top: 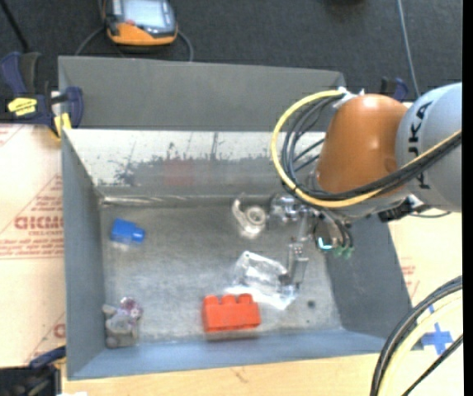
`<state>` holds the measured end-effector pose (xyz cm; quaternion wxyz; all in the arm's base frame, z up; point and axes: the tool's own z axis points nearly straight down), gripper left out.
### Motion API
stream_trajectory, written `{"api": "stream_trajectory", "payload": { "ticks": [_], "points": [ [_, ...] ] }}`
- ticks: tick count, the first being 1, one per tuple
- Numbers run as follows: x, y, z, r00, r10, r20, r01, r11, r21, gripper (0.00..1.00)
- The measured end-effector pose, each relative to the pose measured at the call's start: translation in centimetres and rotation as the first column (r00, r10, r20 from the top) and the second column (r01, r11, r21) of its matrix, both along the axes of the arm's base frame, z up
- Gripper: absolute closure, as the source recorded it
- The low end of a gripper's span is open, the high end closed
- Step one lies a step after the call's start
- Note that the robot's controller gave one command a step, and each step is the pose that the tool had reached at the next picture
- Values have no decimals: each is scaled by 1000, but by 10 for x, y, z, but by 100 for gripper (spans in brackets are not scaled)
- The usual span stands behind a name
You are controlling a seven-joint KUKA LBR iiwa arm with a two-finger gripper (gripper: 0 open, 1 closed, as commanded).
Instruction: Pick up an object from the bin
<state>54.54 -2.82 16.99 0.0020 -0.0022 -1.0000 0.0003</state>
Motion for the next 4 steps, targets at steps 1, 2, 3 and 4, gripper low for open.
{"api": "stream_trajectory", "payload": {
  "ticks": [1,2,3,4],
  "points": [
    [-34,17,93,998,61,14,-61,998,-1,0],
    [-24,-16,-3,998,66,0,-66,998,-1,0],
    [-16,-27,-102,974,227,4,-227,974,0,0],
    [-14,-26,-99,974,228,10,-228,974,-2,100]
  ]
}}
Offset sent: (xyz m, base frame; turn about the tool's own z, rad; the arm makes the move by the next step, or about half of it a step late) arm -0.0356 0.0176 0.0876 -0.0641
